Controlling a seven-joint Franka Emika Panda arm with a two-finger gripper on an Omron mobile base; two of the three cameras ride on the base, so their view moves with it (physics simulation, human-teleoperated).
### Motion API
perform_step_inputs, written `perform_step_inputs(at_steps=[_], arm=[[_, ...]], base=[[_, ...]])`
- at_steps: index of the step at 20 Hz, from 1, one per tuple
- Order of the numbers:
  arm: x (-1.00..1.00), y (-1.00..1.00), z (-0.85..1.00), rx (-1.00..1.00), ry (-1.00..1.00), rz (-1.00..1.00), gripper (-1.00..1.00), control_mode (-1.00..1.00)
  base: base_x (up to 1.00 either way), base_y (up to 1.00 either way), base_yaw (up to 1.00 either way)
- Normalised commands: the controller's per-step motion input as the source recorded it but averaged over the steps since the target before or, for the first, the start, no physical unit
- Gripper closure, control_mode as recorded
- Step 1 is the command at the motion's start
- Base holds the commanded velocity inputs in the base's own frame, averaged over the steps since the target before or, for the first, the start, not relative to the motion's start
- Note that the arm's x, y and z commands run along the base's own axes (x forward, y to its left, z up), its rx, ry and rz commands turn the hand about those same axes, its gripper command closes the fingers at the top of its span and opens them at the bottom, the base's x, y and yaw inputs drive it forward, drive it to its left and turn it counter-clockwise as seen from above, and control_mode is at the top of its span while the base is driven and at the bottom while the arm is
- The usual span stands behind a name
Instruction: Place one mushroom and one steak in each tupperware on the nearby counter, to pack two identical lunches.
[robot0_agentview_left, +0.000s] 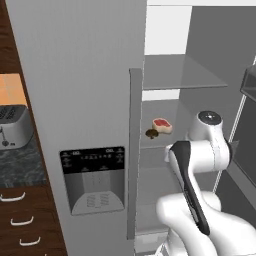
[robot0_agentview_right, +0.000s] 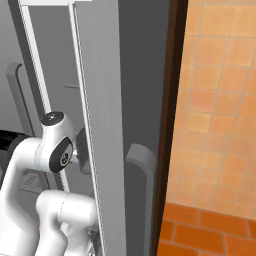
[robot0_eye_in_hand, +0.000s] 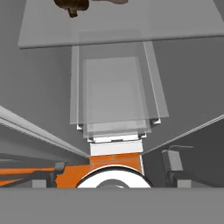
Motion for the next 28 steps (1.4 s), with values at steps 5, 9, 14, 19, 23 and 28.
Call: perform_step_inputs(at_steps=[5,9,14,19,23,28], arm=[[0.07,0.00,0.00,0.00,0.00,0.00,-1.00,-1.00],[0.34,-0.01,0.00,0.00,-0.02,0.00,-1.00,-1.00],[0.47,-0.05,0.02,-0.01,-0.04,0.00,-1.00,-1.00],[0.91,-0.23,0.18,-0.07,0.00,0.02,-1.00,-1.00],[0.99,-0.53,0.03,-0.01,0.00,0.13,-1.00,-1.00],[1.00,-0.45,0.00,0.00,0.03,0.24,-1.00,-1.00]], base=[[0.03,0.00,0.00],[0.00,0.00,0.00],[0.00,0.00,0.00],[0.00,0.00,0.00],[0.00,0.00,0.00],[0.00,0.00,0.00]])
